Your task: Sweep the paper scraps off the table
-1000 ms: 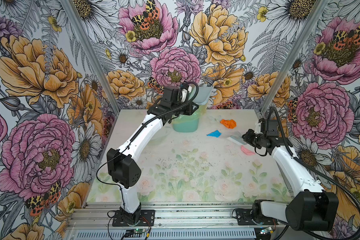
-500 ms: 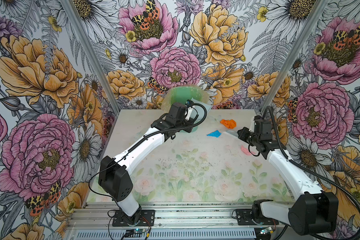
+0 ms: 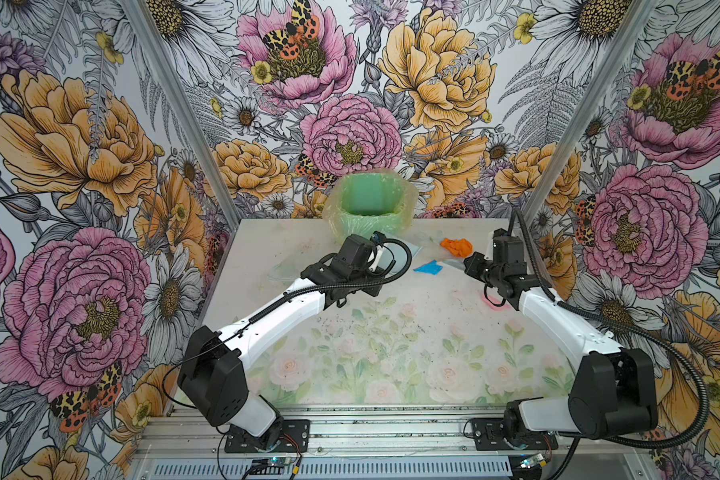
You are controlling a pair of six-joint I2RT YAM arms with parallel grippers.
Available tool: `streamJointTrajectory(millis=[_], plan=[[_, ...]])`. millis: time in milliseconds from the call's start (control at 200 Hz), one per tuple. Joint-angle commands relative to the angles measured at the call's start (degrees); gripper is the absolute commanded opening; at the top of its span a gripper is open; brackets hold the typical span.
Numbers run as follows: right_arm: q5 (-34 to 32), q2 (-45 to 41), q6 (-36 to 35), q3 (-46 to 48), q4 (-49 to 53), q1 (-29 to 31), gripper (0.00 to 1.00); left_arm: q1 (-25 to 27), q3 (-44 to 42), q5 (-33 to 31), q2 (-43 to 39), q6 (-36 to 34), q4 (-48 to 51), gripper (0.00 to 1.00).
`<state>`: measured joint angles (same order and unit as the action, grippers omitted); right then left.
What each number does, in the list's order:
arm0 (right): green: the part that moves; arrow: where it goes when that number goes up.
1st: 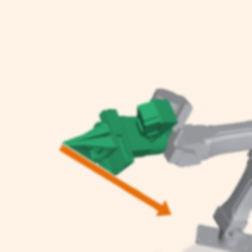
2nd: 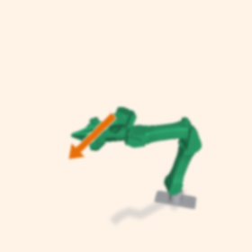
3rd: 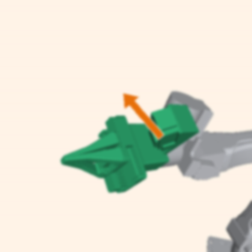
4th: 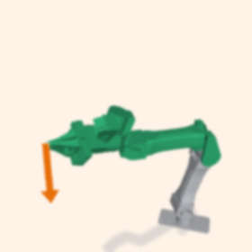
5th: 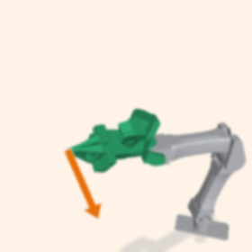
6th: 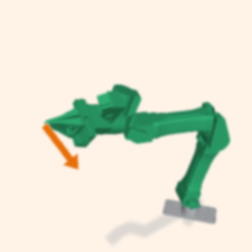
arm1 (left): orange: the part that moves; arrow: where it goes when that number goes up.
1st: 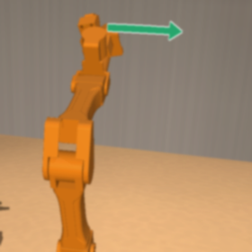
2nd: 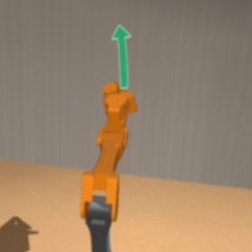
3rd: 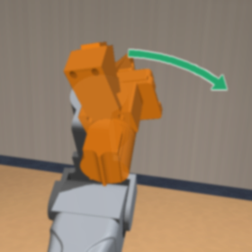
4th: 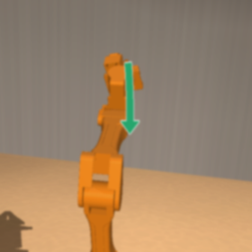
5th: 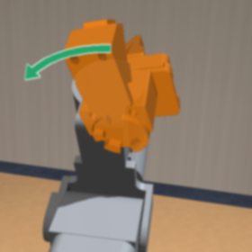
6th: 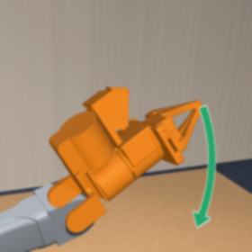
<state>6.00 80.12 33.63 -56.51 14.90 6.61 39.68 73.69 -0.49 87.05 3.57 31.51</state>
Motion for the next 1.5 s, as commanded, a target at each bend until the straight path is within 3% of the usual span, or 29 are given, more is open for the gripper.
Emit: streamJointTrajectory(millis=[0, 155, 390, 661, 1496], plan=[[-1.5, 1.4, -1.6, -3.2, -4.3, 0.8, 0.0, 1.7, -1.5, -1.8, 1.0, 1.8, -0.7, 0.0], [-2.0, 4.2, -2.2, -4.7, -6.2, 1.5, 0.0, 2.9, -3.7, -2.2, 1.9, 6.0, -1.5, 0.0], [-2.9, 8.4, -3.2, -8.1, -6.2, 2.8, 0.0, 4.0, -10.3, 4.0, 2.8, 12.6, -10.2, 0.0], [-3.3, 12.0, -4.2, -10.5, -6.2, 3.8, 0.0, 3.8, -15.8, 2.7, 2.7, 16.0, -16.3, 0.0], [-4.0, 17.8, -7.1, -12.2, -6.4, 5.2, 0.0, 6.8, -13.7, -2.0, 11.9, 12.9, -8.8, 0.0]])
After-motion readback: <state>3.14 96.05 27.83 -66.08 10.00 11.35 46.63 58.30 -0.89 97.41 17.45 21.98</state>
